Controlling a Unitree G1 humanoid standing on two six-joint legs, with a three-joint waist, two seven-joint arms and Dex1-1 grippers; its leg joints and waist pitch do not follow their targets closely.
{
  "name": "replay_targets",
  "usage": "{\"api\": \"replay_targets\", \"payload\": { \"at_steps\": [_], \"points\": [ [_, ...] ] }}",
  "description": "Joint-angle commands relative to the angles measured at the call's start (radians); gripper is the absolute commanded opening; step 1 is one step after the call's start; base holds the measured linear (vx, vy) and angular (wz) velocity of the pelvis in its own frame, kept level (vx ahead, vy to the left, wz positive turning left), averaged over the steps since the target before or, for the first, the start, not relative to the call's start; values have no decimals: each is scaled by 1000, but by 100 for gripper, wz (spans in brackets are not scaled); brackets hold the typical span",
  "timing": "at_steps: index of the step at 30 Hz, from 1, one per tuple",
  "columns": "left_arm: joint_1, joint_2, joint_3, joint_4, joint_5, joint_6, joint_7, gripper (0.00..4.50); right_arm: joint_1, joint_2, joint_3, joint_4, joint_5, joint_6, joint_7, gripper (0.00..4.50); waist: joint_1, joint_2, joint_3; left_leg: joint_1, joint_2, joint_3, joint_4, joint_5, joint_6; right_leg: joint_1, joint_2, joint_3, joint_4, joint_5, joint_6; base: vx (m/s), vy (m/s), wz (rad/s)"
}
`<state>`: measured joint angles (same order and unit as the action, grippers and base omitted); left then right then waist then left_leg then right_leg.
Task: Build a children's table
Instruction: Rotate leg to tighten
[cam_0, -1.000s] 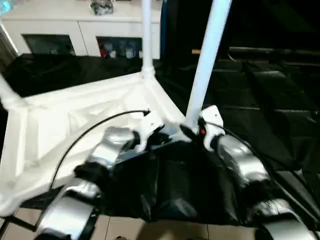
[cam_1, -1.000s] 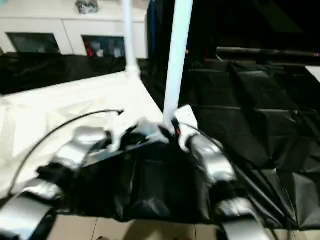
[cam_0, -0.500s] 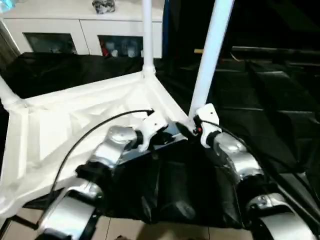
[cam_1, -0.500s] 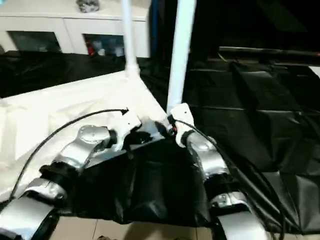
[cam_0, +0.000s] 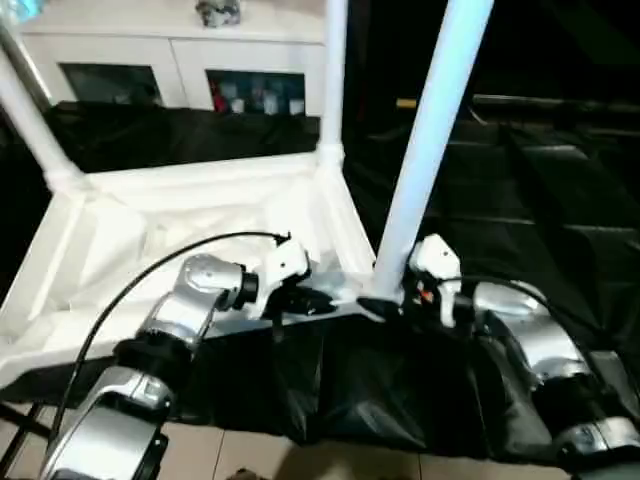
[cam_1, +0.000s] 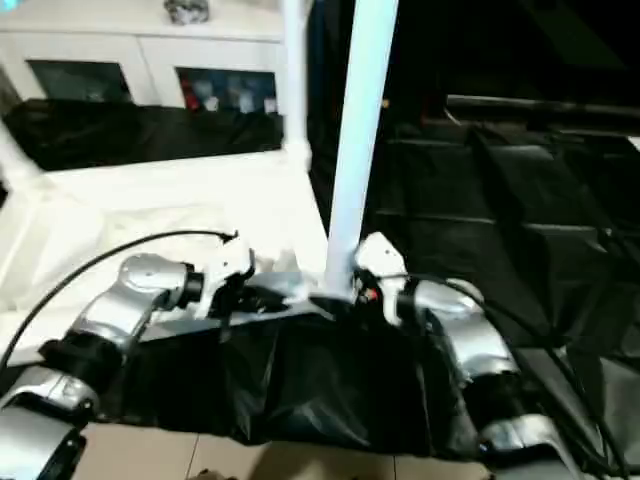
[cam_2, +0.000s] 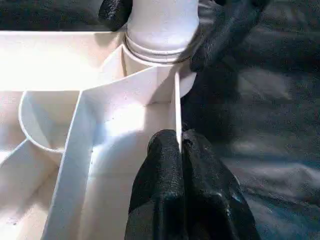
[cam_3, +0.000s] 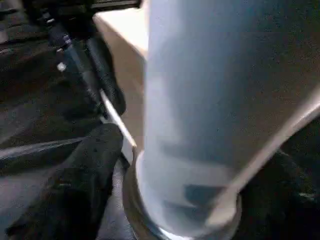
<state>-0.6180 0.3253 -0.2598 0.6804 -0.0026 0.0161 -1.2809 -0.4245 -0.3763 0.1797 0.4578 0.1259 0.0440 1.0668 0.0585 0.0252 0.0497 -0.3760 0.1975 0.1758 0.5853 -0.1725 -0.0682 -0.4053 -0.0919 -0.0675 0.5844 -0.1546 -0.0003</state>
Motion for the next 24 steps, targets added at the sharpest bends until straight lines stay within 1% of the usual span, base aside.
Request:
{"api": "replay_targets", "payload": {
  "at_steps": [1,2,3,4,5,6,8,11,13,14,15,16,17,18,19,20,21,22,23,24],
  "points": [
    [-19,-1,0,-61,-34,-25,-29,0,13,0,33,-33,12,20,42,324,-2,-5,-66,15,31,0,-71,-281,58,48,-43,35,-64,-280,-240,0,0,0],
    [-18,1,-1,-63,-34,-23,-35,0,15,-2,36,-39,13,25,46,304,-3,-5,-66,14,31,0,-72,-277,58,49,-43,35,-63,-276,-241,0,0,0],
    [-16,3,0,-64,-34,-22,-39,0,19,-5,42,-46,11,31,52,295,-3,-4,-66,16,32,0,-72,-278,56,47,-43,35,-63,-274,-242,0,0,0],
    [-16,4,1,-63,-34,-23,-40,0,21,-7,47,-49,9,32,56,295,-2,-6,-67,17,32,0,-72,-277,54,47,-43,36,-64,-273,-243,0,0,0],
    [-15,4,1,-64,-35,-20,-43,0,23,-7,51,-52,9,33,57,283,-1,-5,-67,17,31,0,-71,-274,53,47,-44,36,-63,-268,-244,0,0,0],
    [-15,5,0,-64,-35,-19,-45,0,24,-7,53,-54,11,34,59,283,-1,-5,-66,16,32,0,-71,-274,53,47,-44,36,-63,-269,-244,0,0,0],
    [-12,5,2,-68,-35,-16,-49,0,28,-6,54,-61,16,41,66,264,-1,-7,-67,15,31,0,-71,-265,55,48,-44,36,-62,-265,-242,0,0,0],
    [-7,7,-1,-75,-39,-12,-50,0,38,-2,55,-75,17,51,74,258,-1,-7,-68,13,32,0,-70,-248,60,50,-45,36,-59,-244,-244,0,0,0],
    [-8,5,0,-72,-36,-12,-43,0,41,1,53,-77,18,55,73,256,-1,-7,-68,14,31,0,-69,-247,61,49,-44,36,-59,-240,-246,0,0,0],
    [-15,-7,6,-58,-24,-10,-3,0,43,18,45,-69,14,55,38,256,-1,-8,-67,14,31,0,-70,-252,60,48,-45,36,-60,-250,-245,0,0,0],
    [-22,-17,14,-46,-15,-7,35,0,41,34,38,-55,2,50,-4,256,-2,-8,-67,15,31,0,-70,-259,56,46,-46,37,-62,-264,-242,0,0,0],
    [-33,-32,24,-27,-5,-5,86,0,33,56,28,-31,-20,42,-75,255,-3,-10,-66,15,31,1,-70,-265,53,45,-46,37,-63,-274,-240,0,0,0],
    [-42,-43,31,-14,3,0,124,0,26,72,21,-10,-36,37,-127,255,-7,-12,-64,16,28,1,-71,-278,44,43,-46,37,-68,-309,-230,0,0,0],
    [-57,-61,40,7,17,7,187,0,12,100,8,27,-61,34,-217,254,-8,-12,-64,15,27,0,-71,-281,37,43,-47,37,-69,-329,-222,0,0,0],
    [-57,-61,40,7,17,7,187,0,12,100,8,27,-61,34,-217,254,-13,-12,-61,17,24,-1,-73,-295,24,41,-46,35,-76,-379,-205,0,0,0],
    [-66,-74,44,17,25,14,224,0,2,120,-1,53,-76,35,-277,254,-16,-14,-62,17,23,-4,-73,-303,15,42,-46,34,-76,-409,-191,0,0,0],
    [-86,-107,54,42,37,35,307,0,-28,169,-22,111,-90,47,-398,254,-21,-13,-60,14,22,-5,-73,-303,10,41,-47,34,-77,-422,-181,0,0,0],
    [-96,-124,58,52,41,46,341,0,-43,195,-34,138,-95,53,-457,252,-25,-11,-60,17,22,-5,-74,-309,6,38,-46,35,-79,-427,-180,0,0,0],
    [-111,-153,63,67,51,68,405,0,-70,238,-56,182,-92,69,-547,251,-32,-9,-61,18,21,-6,-73,-319,-4,36,-46,33,-80,-434,-182,0,0,0],
    [-115,-161,64,71,53,73,422,0,-78,250,-62,194,-91,74,-571,250,-35,-11,-63,17,20,-7,-73,-318,-4,39,-46,32,-80,-433,-179,0,0,0]
  ]
}}
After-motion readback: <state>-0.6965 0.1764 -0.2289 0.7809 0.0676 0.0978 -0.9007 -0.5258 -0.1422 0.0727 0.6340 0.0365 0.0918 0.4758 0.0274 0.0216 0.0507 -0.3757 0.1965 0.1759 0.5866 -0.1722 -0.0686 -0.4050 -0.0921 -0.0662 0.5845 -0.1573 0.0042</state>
